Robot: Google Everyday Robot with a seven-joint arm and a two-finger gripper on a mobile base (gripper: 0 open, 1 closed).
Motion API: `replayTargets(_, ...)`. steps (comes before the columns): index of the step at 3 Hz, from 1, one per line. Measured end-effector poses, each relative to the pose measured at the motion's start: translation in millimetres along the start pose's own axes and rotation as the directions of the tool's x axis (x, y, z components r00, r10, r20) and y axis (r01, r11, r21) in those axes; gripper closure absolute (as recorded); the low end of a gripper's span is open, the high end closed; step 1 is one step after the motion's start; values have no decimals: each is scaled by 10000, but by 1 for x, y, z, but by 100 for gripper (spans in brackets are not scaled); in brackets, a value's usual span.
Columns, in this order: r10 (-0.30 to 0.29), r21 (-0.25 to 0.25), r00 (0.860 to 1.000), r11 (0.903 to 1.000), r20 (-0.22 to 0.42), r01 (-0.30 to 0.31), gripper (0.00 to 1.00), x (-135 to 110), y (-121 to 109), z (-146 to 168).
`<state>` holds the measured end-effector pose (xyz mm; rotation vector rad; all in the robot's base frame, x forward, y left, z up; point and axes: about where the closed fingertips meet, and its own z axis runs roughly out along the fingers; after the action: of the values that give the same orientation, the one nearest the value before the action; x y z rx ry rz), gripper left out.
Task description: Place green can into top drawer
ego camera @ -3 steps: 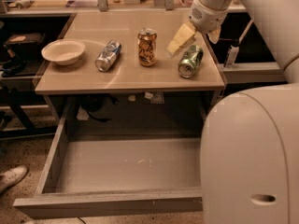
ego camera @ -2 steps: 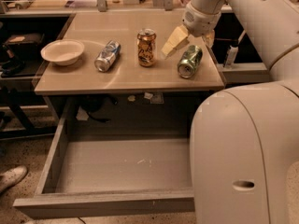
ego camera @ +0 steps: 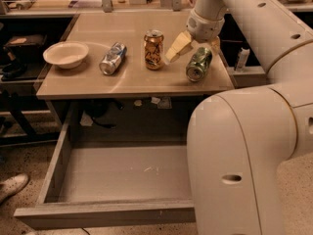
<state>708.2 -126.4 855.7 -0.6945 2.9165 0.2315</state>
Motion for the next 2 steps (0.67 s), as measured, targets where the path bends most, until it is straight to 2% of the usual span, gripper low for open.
replayTargets(2,162,52,9998,9999,-68,-162,0,-12,-2,16)
